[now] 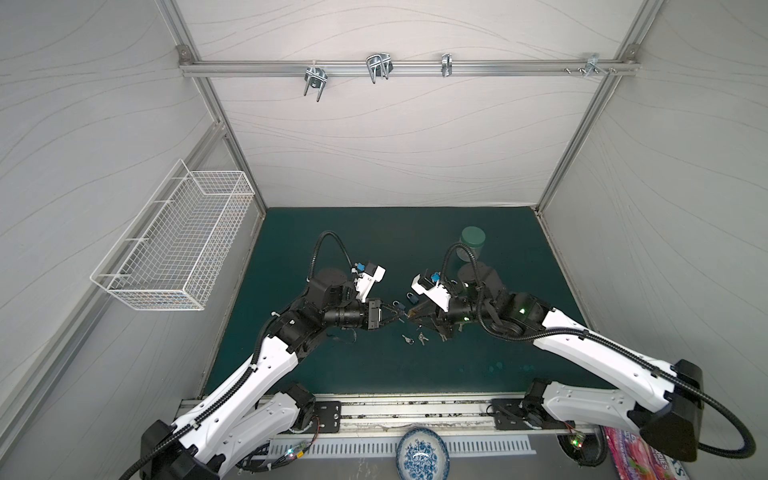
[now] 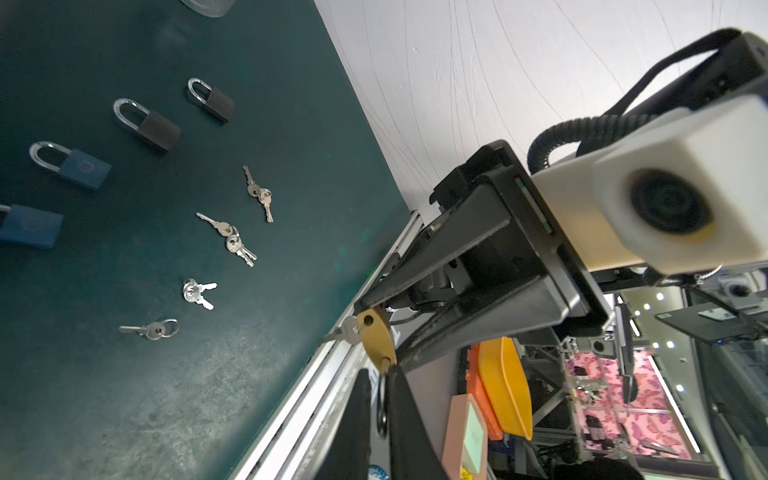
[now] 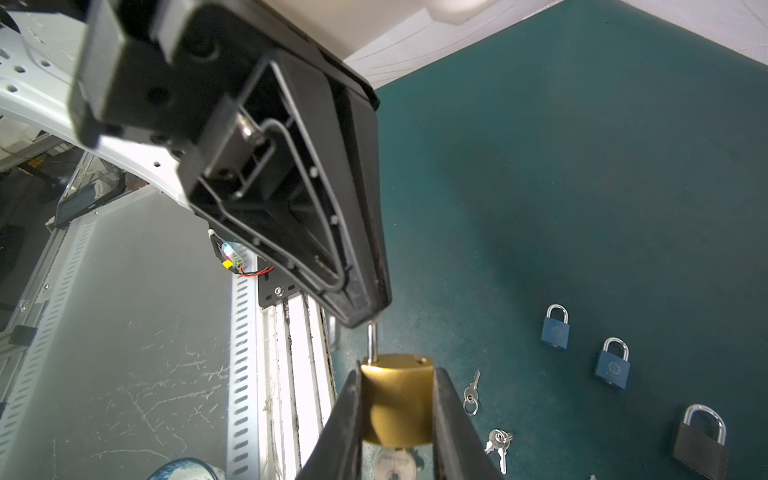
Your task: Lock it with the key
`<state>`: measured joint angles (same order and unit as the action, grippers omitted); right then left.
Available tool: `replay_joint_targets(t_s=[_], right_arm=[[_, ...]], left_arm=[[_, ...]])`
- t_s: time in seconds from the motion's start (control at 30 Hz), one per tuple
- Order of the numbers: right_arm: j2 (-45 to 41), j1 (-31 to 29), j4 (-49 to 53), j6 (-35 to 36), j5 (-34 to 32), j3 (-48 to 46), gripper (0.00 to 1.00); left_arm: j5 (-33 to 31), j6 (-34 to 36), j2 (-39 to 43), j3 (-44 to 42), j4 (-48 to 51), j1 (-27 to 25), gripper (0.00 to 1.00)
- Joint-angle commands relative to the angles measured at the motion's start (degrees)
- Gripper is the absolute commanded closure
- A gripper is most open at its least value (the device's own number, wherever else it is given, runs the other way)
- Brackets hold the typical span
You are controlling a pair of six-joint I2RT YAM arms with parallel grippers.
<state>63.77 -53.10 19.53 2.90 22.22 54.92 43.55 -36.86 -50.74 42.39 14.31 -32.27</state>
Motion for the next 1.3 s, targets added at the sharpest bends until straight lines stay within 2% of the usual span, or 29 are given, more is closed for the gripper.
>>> replay_joint_targets(t_s=[0.0,0.03,0.13,0.2,0.3,0.37,0.4,0.5,0.63,0.77,1.03,1.27], right_arm=[[-2.06,0.41,-0.53,-0.5,1.19,1.95,1.0],[-2.41,0.53,-0.68,-0.56,1.18,1.96,1.0],[-3.73,0.54,-1.29,-0.72,1.95,2.08,0.99],[-5.4,0.53,-2.94,0.6,3.47,1.12,0.51],[-9.35,0.5,-9.37,1.95,1.61,-2.44,0.18],[-11.96,0.53,-12.81,2.92,-0.72,-3.72,0.03],[-13.08,0.54,-14.1,3.14,-1.51,-3.92,0.01],[-14.54,0.48,-16.22,4.66,-2.16,-3.21,0.01],[-15.68,0.2,-18.29,5.76,5.65,-1.94,0.01],[-14.77,0.02,-18.3,4.4,2.37,0.41,0.02],[-11.57,0.28,-22.28,0.38,1.52,2.56,0.34],[-9.63,0.23,-20.8,0.27,1.74,3.7,0.47]], left_arm=[[-0.39,1.52,-0.5,3.61,-0.01,-0.24,0.96],[-0.47,1.61,-0.42,3.9,0.25,-0.2,1.0],[-2.07,0.99,0.41,4.57,-0.25,-0.19,1.0],[-3.05,-0.59,1.35,4.61,-1.98,-0.18,1.0],[-6.14,-2.47,3.18,5.62,-3.39,-0.13,1.0],[-6.44,-3.57,4.15,6.5,-4.35,0.44,1.0],[-5.78,-4.38,4.35,6.89,-5.09,1.08,1.0],[-2.81,-8.3,4.9,7.44,-9.47,3.32,1.0],[-0.46,-12.73,4.4,8.48,-15.14,4.1,1.0],[1.06,-15.5,4.48,9.35,-19.49,4.13,1.0],[2.06,-17.59,4.25,10.61,-23.44,2.45,1.0],[2.49,-19.34,4.29,10.77,-24.92,2.01,1.0]])
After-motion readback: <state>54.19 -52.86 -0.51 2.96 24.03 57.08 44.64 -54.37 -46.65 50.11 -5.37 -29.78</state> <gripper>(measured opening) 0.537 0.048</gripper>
